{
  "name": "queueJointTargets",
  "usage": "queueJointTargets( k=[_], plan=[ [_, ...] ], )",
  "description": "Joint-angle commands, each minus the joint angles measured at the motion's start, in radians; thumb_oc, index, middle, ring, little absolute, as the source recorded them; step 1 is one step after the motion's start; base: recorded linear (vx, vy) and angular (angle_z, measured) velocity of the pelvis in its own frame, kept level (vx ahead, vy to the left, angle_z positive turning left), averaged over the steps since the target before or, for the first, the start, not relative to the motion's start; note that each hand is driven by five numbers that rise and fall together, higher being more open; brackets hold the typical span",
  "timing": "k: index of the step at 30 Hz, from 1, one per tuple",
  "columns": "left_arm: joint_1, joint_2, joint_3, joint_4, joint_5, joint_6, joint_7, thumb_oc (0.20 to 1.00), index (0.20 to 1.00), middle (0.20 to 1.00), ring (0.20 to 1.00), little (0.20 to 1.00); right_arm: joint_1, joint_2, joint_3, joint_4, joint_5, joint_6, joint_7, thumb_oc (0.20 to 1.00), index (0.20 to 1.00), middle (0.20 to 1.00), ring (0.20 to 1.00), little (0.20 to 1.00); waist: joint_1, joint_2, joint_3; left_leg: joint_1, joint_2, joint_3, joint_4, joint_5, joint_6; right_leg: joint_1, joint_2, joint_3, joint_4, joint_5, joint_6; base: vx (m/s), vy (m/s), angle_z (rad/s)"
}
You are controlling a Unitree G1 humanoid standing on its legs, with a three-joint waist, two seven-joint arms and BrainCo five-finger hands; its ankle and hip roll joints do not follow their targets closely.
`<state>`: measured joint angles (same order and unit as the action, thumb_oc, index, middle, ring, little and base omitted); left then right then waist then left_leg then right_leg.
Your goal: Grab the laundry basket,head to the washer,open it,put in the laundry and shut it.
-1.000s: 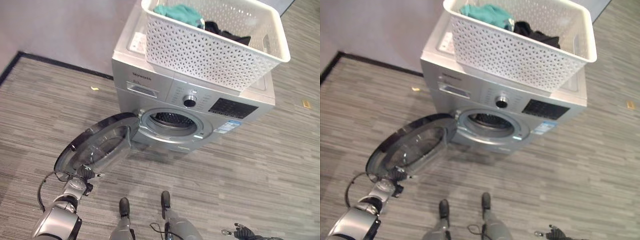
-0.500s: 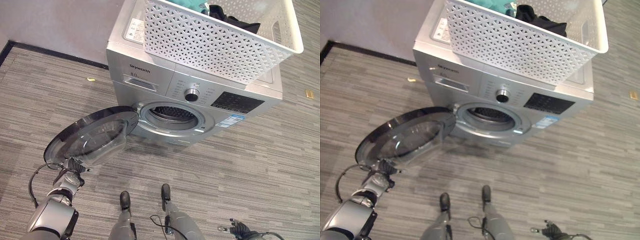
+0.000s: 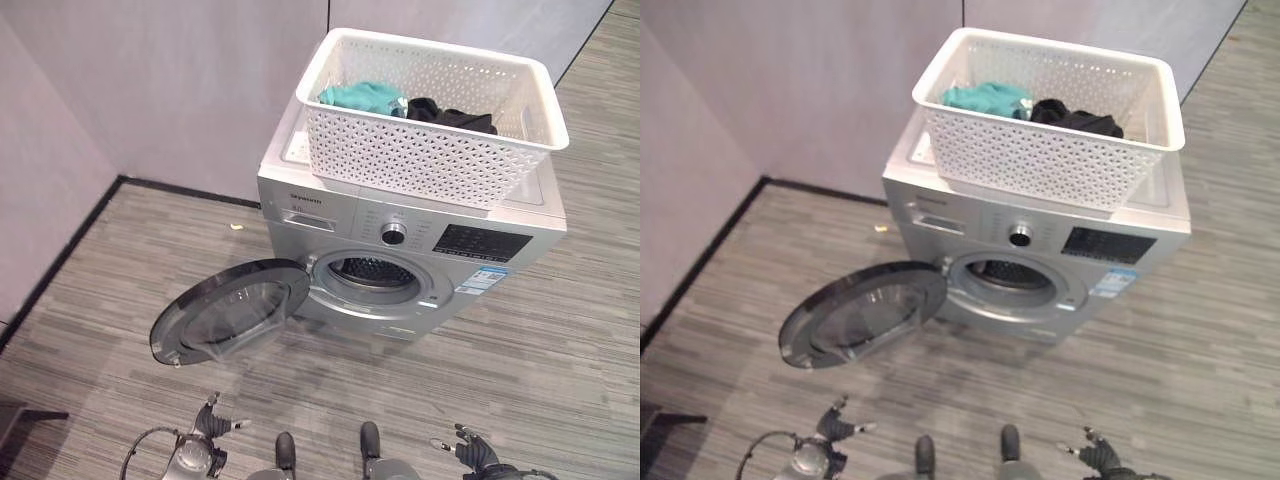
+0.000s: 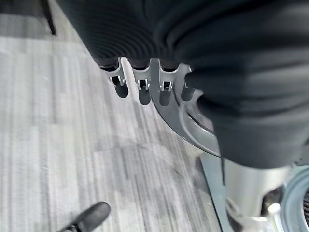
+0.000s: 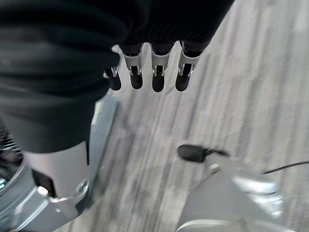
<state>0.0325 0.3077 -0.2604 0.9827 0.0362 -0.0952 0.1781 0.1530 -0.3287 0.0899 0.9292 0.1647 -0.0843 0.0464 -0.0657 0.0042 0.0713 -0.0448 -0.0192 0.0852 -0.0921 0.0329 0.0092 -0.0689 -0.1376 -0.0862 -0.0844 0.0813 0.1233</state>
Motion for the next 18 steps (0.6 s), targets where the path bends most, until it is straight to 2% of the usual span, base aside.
queueJointTargets(
  k=[1,2,3,5,6,7,8,10,11,12,13,14,16,17,18],
  plan=[
    [-0.077,-0.004,0.009,0.063,-0.006,-0.037,-0.047,1.0,1.0,1.0,1.0,1.0,0.006,-0.056,0.005,0.046,0.014,-0.014,0.001,1.0,1.0,1.0,1.0,1.0,0.011,-0.02,-0.001,0.011,-0.027,0.015,0.005,-0.048,0.013,-0.036,-0.002,0.052,0.029,0.051,0.053,-0.1,0.106,-0.91],
    [-0.086,-0.032,0.002,0.12,0.014,-0.029,-0.043,1.0,1.0,1.0,1.0,1.0,-0.062,-0.023,0.03,0.098,0.047,-0.022,-0.003,1.0,1.0,1.0,1.0,1.0,0.05,-0.01,0.012,0.045,0.004,0.108,0.005,-0.054,-0.002,-0.054,-0.016,-0.146,0.099,0.052,0.063,-0.1,0.042,-1.29],
    [-0.086,-0.032,0.002,0.121,0.014,-0.029,-0.042,1.0,1.0,1.0,1.0,1.0,-0.062,-0.023,0.03,0.098,0.047,-0.022,-0.003,1.0,1.0,1.0,1.0,1.0,0.049,-0.01,0.012,0.045,0.004,0.107,0.005,-0.053,-0.002,-0.056,-0.016,-0.147,0.101,0.05,0.063,-0.12,0.057,-1.68],
    [-0.102,-0.049,-0.016,0.163,0.02,-0.024,-0.041,1.0,1.0,1.0,1.0,1.0,-0.079,-0.003,0.028,0.135,0.127,-0.034,0.006,1.0,1.0,1.0,1.0,1.0,0.033,-0.005,0.012,0.05,0.009,0.125,0.005,-0.047,0.005,-0.078,0.064,-0.133,0.165,-0.008,0.031,-0.02,0.02,-1.44],
    [-0.107,-0.063,-0.027,0.185,0.016,-0.022,-0.051,1.0,1.0,1.0,1.0,1.0,-0.088,0.003,0.022,0.16,0.16,-0.038,0.008,1.0,1.0,1.0,1.0,1.0,0.03,-0.003,0.012,0.058,0.009,0.132,0.005,-0.047,0.006,-0.072,0.086,-0.142,0.171,-0.027,0.016,0.0,0.003,-0.4],
    [-0.107,-0.063,-0.027,0.186,0.016,-0.022,-0.051,1.0,1.0,1.0,1.0,1.0,-0.089,0.003,0.022,0.16,0.161,-0.038,0.008,1.0,1.0,1.0,1.0,1.0,0.03,-0.004,0.01,0.055,0.009,0.133,0.005,-0.045,0.006,-0.075,0.086,-0.141,0.17,-0.025,0.015,0.04,-0.037,0.25],
    [-0.116,-0.076,-0.052,0.2,0.02,-0.018,-0.065,1.0,1.0,1.0,1.0,1.0,-0.089,0.007,0.021,0.168,0.189,-0.044,0.003,1.0,1.0,1.0,1.0,1.0,0.019,-0.006,0.01,0.063,0.005,0.126,0.005,-0.042,0.007,-0.064,0.116,-0.109,0.161,-0.048,-0.003,0.03,-0.046,0.09],
    [-0.144,-0.093,-0.072,0.235,0.013,-0.021,-0.08,1.0,1.0,1.0,1.0,1.0,-0.078,0.001,0.029,0.216,0.198,-0.044,0.003,1.0,1.0,1.0,1.0,1.0,0.016,-0.019,-0.005,0.072,-0.011,0.103,0.005,-0.044,0.002,-0.015,0.146,-0.064,0.099,-0.051,-0.034,0.09,-0.114,0.01],
    [-0.144,-0.094,-0.072,0.236,0.013,-0.021,-0.08,1.0,1.0,1.0,1.0,1.0,-0.078,0.001,0.029,0.216,0.198,-0.045,0.003,1.0,1.0,1.0,1.0,1.0,0.015,-0.019,-0.006,0.072,-0.011,0.102,0.005,-0.044,0.002,-0.015,0.146,-0.064,0.097,-0.05,-0.034,0.15,-0.206,0.41],
    [-0.166,-0.095,-0.081,0.239,0.005,-0.016,-0.088,1.0,1.0,1.0,1.0,1.0,-0.078,-0.026,0.025,0.238,0.186,-0.038,-0.001,1.0,1.0,1.0,1.0,1.0,0.012,-0.031,-0.003,0.048,-0.012,0.076,0.12,-0.076,0.002,0.009,0.148,-0.05,0.068,-0.049,-0.054,0.08,-0.118,0.52],
    [-0.167,-0.095,-0.081,0.239,0.005,-0.016,-0.088,1.0,1.0,1.0,1.0,1.0,-0.079,-0.026,0.025,0.239,0.186,-0.038,-0.001,1.0,1.0,1.0,1.0,1.0,0.011,-0.031,-0.003,0.044,-0.011,0.075,0.129,-0.081,0.001,0.009,0.148,-0.051,0.067,-0.049,-0.055,0.1,-0.183,0.61],
    [-0.174,-0.095,-0.082,0.237,0.0,-0.017,-0.09,1.0,1.0,1.0,1.0,1.0,-0.083,-0.037,0.021,0.248,0.187,-0.04,-0.005,1.0,1.0,1.0,1.0,1.0,0.012,-0.041,0.007,0.013,-0.006,0.073,0.214,-0.101,-0.003,0.019,0.148,-0.05,0.063,-0.052,-0.063,0.02,-0.067,0.49],
    [-0.18,-0.096,-0.082,0.235,-0.001,-0.015,-0.092,1.0,1.0,1.0,1.0,1.0,-0.085,-0.041,0.021,0.247,0.184,-0.038,-0.007,1.0,1.0,1.0,1.0,1.0,0.015,-0.042,0.015,-0.018,0.001,0.073,0.274,-0.109,-0.008,0.03,0.15,-0.057,0.06,-0.055,-0.068,0.02,-0.107,0.25],
    [-0.194,-0.092,-0.075,0.241,-0.014,-0.015,-0.092,1.0,1.0,1.0,1.0,1.0,-0.084,-0.061,0.018,0.241,0.18,-0.036,-0.002,1.0,1.0,1.0,1.0,1.0,0.024,-0.051,0.041,-0.085,0.005,0.059,0.412,-0.089,-0.022,0.049,0.152,-0.054,0.062,-0.065,-0.087,0.02,-0.137,0.06],
    [-0.204,-0.088,-0.077,0.252,-0.021,-0.015,-0.09,1.0,1.0,1.0,1.0,1.0,-0.087,-0.076,0.014,0.242,0.172,-0.035,-0.002,1.0,1.0,1.0,1.0,1.0,0.03,-0.053,0.05,-0.147,0.008,0.029,0.48,-0.049,-0.036,0.062,0.152,-0.056,0.057,-0.074,-0.094,0.0,-0.101,0.04]
  ],
)
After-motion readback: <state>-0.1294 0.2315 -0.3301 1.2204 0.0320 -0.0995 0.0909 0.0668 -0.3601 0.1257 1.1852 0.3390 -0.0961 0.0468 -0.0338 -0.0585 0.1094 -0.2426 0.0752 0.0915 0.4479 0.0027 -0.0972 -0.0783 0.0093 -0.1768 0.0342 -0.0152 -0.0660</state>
